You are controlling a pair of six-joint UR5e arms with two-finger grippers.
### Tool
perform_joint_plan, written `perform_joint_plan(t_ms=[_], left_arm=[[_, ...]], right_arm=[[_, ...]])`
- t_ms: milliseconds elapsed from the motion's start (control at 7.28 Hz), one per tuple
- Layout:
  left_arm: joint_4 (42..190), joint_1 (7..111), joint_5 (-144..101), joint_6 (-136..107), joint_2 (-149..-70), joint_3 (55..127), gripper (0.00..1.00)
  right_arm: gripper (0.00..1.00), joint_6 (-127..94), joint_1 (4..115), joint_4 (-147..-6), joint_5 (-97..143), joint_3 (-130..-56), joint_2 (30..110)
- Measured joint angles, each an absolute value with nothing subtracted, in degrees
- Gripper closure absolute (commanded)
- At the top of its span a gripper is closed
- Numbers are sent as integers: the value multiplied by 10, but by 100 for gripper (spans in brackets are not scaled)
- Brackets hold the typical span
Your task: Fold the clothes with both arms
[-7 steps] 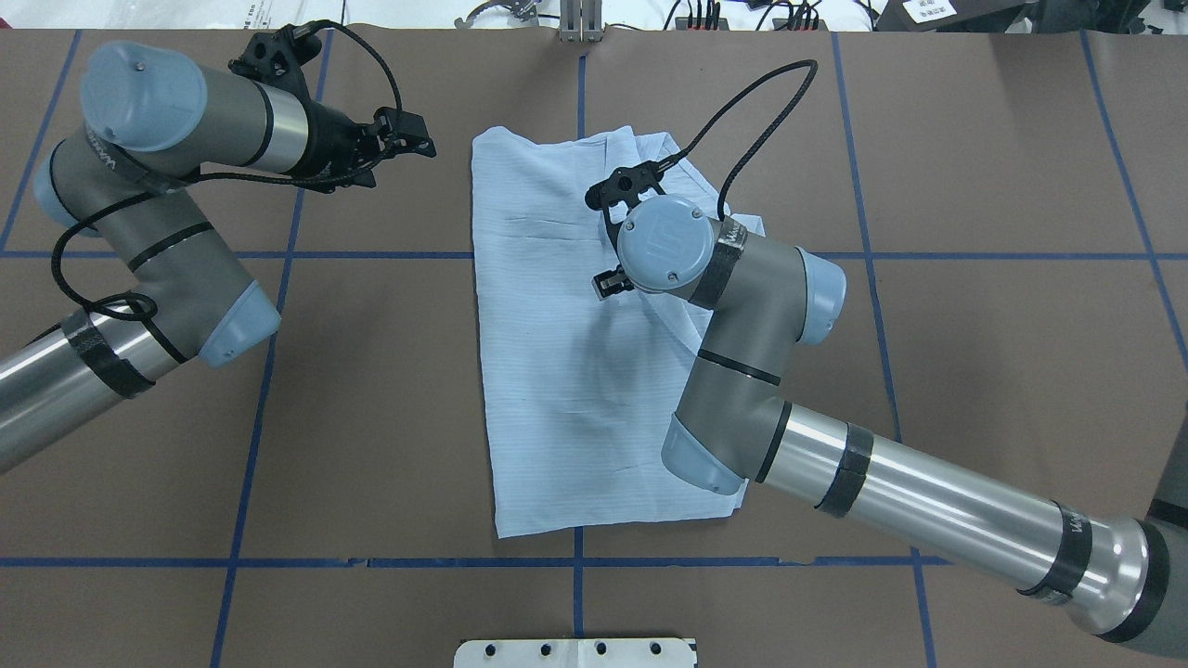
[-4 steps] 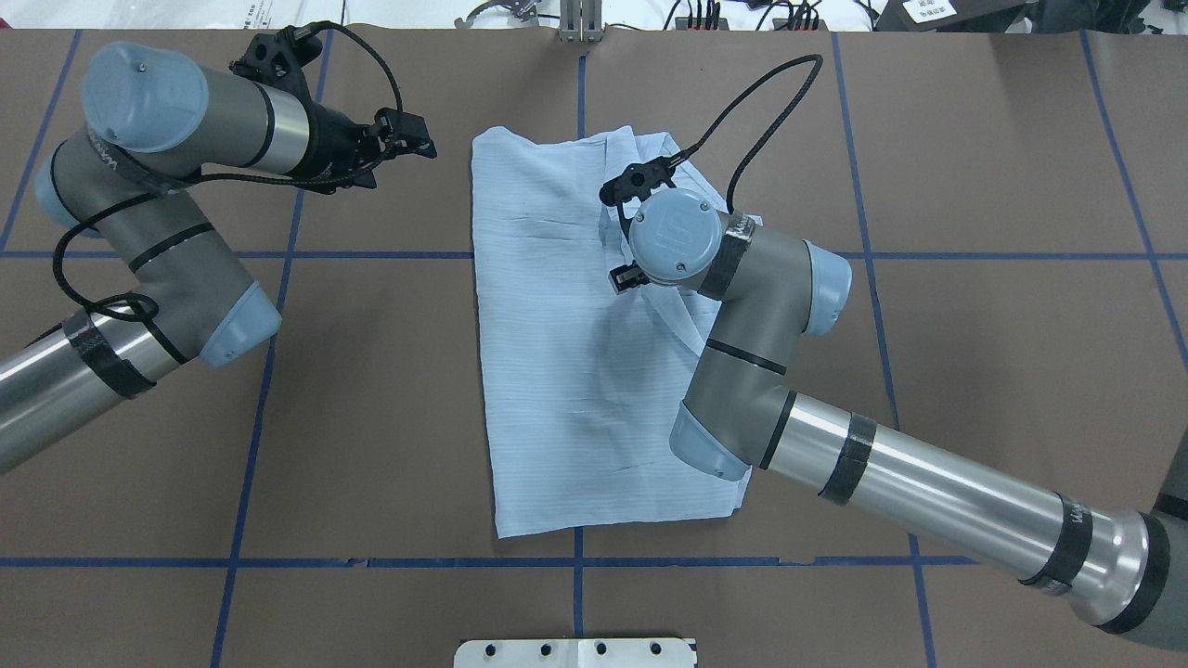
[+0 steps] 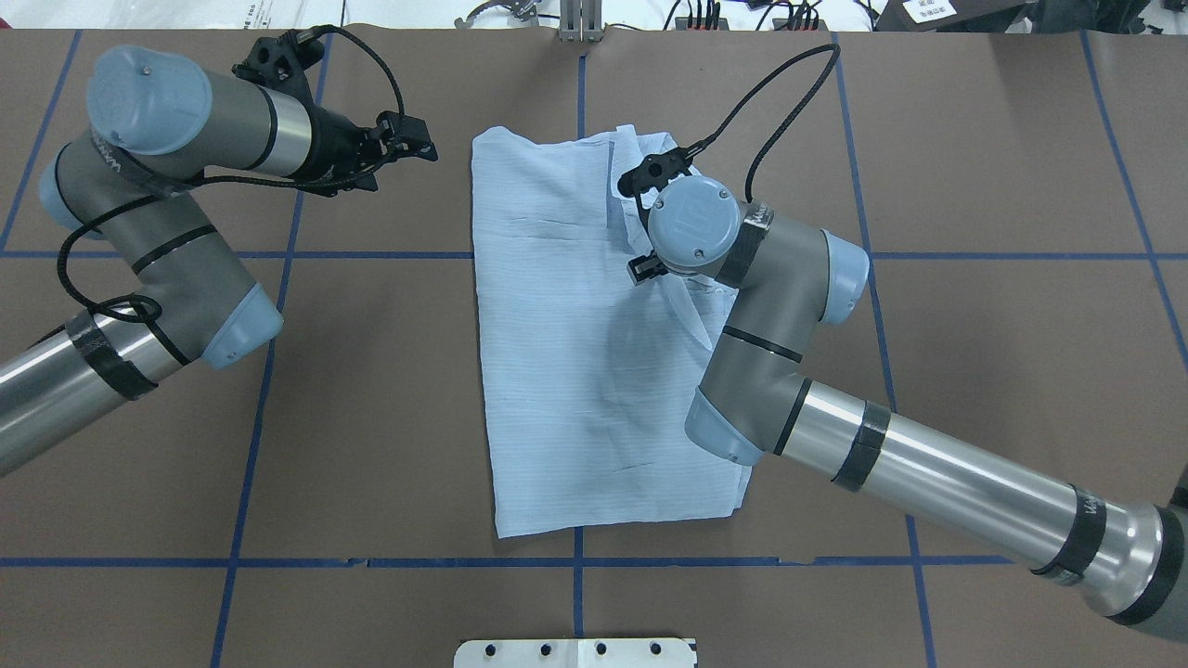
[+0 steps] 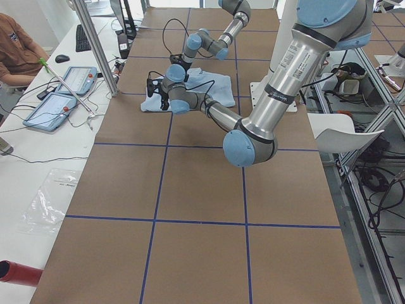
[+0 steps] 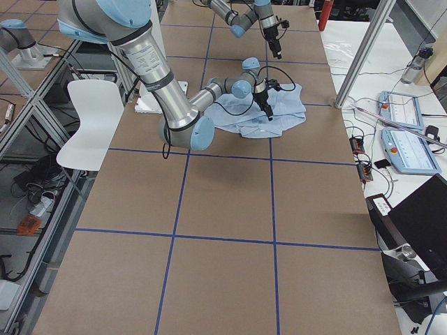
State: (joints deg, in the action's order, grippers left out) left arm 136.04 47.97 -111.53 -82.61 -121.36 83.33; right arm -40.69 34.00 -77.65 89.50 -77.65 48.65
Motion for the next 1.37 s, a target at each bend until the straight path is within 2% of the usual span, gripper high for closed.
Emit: perform_joint_plan(t_ms=[412, 961, 1373], left_arm=[[1361, 475, -1115, -829, -1218, 835, 0], [1358, 463, -1116, -861, -1220, 849, 0], [1300, 389, -1114, -937, -1206, 923, 0]], right_arm=[[0, -314, 415, -775, 952, -804, 538], [0, -285, 475, -781, 1074, -924, 622], [0, -344, 476, -780, 1142, -1011, 691]])
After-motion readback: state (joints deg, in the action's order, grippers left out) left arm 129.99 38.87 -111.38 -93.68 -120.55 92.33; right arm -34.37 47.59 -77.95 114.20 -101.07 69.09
